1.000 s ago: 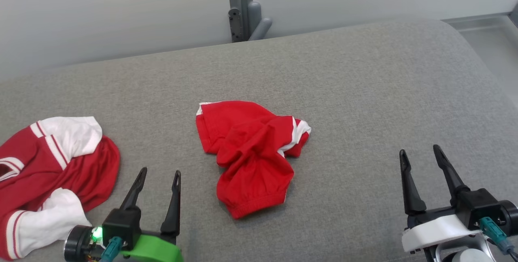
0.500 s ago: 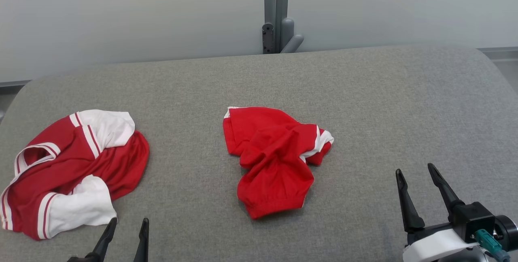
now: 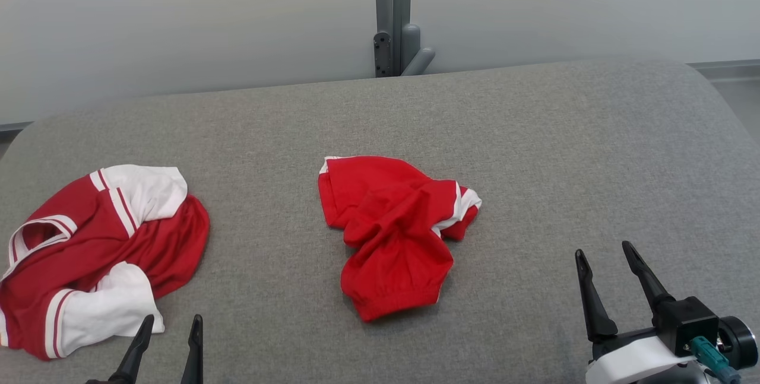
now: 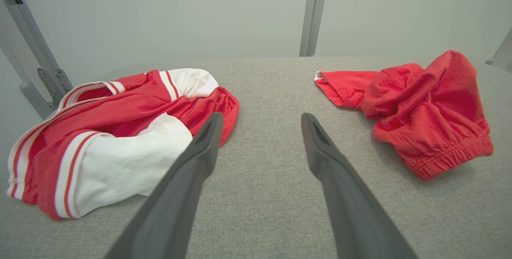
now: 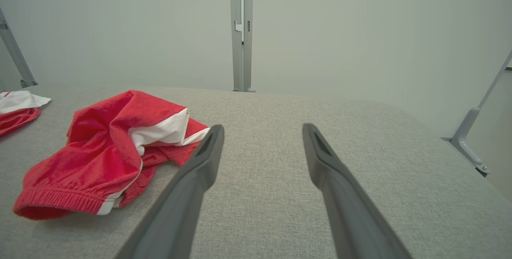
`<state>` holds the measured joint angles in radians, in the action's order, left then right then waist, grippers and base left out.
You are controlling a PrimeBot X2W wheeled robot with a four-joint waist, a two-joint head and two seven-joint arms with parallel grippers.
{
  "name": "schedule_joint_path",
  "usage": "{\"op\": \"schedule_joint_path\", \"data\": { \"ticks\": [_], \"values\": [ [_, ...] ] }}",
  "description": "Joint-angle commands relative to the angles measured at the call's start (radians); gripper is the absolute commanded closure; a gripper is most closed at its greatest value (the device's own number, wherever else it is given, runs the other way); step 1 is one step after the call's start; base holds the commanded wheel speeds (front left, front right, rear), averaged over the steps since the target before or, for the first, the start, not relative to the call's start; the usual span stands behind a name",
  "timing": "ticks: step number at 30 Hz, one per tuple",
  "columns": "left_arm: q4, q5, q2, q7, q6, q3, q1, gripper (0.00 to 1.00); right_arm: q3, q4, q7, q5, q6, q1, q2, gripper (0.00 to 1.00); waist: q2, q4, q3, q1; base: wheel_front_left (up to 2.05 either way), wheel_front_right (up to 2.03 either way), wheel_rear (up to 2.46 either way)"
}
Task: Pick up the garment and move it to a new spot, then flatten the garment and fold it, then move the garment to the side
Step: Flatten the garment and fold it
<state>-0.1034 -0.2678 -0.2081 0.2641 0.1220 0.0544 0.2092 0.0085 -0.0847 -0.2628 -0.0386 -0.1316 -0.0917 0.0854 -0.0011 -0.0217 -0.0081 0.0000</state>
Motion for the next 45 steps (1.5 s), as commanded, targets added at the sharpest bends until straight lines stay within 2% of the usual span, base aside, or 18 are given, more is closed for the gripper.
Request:
{"op": "schedule_joint_path", "data": {
  "ticks": [1,7,10,14,19,24,25,31,39,41,45],
  "values": [
    [0.002,0.007,0.005,0.0,0.003,-0.009,0.012,0.0,0.0,0.0,-0.003,0.011,0.002,0.005,-0.001,0.0,0.0011,0.001,0.002,0.0,0.0,0.0,0.0],
    [0.014,0.028,0.016,0.0,0.007,-0.012,0.003,0.0,0.005,0.0,-0.003,0.01,0.002,0.018,-0.002,0.0,0.0011,-0.008,0.008,0.0,0.0,0.0,0.0],
    [0.051,0.029,0.03,0.0,0.008,0.024,-0.032,0.0,0.001,-0.002,-0.003,0.011,0.002,0.027,0.004,0.0,0.0011,-0.022,0.014,0.0,0.0,0.0,0.0],
    [0.101,0.004,0.02,-0.024,0.009,0.151,-0.09,0.0,0.0,0.004,-0.003,0.009,0.002,0.046,0.009,0.0,0.0011,-0.05,0.032,0.0,0.0,0.0,0.0],
    [0.144,-0.012,0.011,-0.154,0.009,0.37,-0.203,0.0,-0.004,0.008,-0.003,-0.001,0.002,0.073,0.001,0.0,0.0011,-0.094,0.09,0.0,0.0,0.0,0.0],
    [0.074,-0.025,0.02,-0.249,0.009,0.567,-0.323,0.0,0.0,0.014,-0.003,-0.012,0.002,0.111,-0.013,0.0,0.0011,-0.15,0.172,0.0,0.0,0.0,0.0],
    [0.026,-0.032,0.005,-0.264,0.008,0.616,-0.368,0.0,0.002,0.005,-0.003,-0.018,0.002,0.122,-0.019,0.0,0.0011,-0.177,0.194,0.0,0.0,0.0,0.0],
    [-0.109,-0.015,-0.03,-0.233,-0.012,0.609,-0.42,0.0,-0.022,0.0,-0.003,-0.037,0.002,0.132,-0.03,0.0,0.0011,-0.23,0.225,0.0,0.0,0.0,0.0],
    [-0.224,-0.007,-0.069,-0.238,-0.026,0.601,-0.429,0.0,-0.033,-0.005,-0.003,-0.049,0.002,0.137,-0.035,0.0,0.0011,-0.235,0.218,0.0,0.0,0.0,0.0],
    [-0.234,-0.011,-0.066,-0.223,-0.031,0.595,-0.433,1.0,-0.03,-0.006,-0.003,-0.048,0.002,0.138,-0.035,0.0,0.0011,-0.231,0.211,0.0,0.0,0.0,0.0],
    [-0.195,-0.035,-0.052,-0.182,-0.041,0.572,-0.444,1.0,-0.027,-0.01,-0.003,-0.051,0.002,0.128,-0.035,0.0,0.0011,-0.224,0.19,0.0,0.0,0.0,0.0]
  ]
}}
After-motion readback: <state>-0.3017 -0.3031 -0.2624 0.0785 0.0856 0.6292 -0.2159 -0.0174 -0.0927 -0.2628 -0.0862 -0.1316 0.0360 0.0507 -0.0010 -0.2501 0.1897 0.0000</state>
